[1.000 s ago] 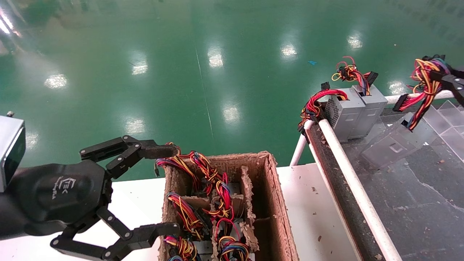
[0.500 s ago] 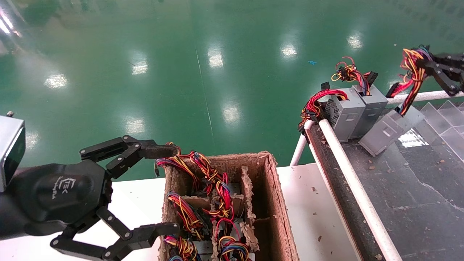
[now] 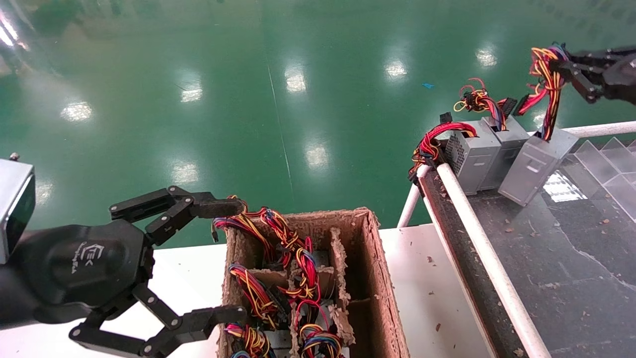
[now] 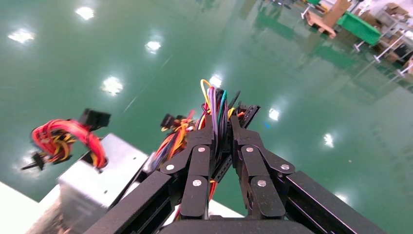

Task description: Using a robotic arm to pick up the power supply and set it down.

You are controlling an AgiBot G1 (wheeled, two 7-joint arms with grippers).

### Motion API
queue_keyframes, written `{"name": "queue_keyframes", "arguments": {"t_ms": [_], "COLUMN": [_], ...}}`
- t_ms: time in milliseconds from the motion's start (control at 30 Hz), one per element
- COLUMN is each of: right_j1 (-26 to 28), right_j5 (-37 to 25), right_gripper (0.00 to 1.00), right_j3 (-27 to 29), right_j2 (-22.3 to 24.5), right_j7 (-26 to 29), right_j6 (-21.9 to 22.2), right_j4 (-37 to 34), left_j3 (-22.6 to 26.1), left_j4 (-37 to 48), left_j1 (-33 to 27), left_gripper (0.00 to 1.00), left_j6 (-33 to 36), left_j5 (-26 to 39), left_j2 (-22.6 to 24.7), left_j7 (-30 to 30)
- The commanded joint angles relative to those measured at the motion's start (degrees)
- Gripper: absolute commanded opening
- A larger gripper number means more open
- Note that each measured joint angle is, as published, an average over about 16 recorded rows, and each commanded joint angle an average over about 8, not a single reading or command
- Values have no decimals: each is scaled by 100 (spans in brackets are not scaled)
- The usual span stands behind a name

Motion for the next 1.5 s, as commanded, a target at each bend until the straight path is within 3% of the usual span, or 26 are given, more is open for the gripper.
{"name": "queue_keyframes", "arguments": {"t_ms": [33,400,433,667,700,1100,1500], "right_j1": [160,490,497,497,494,475,208], "right_j5": [-60,-105,-104,-84,-80,-60,364], "right_gripper": [0,0,5,92,100,100,100], "right_j3": [-34,-45,-44,-26,-23,-11,156], "right_j2": [-105,-380,-401,-529,-540,-606,-394], "right_j7": [-100,-530,-555,-683,-696,-766,-538], "right_j6": [61,356,390,599,605,467,-109], "right_j4": [-201,-754,-793,-991,-1010,-1155,-763], "left_j3": [0,1,1,1,1,2,3], "left_j4": [0,0,0,0,0,0,2], "left_j1": [0,0,0,0,0,-1,0], "left_gripper": [100,100,100,100,100,100,100], "left_j6": [0,0,0,-1,-1,-1,-2], "left_j5": [0,-1,-1,-1,-1,-2,-2], "left_j2": [0,0,0,-1,-1,-1,-1], "left_j7": [0,0,0,1,1,1,2]}}
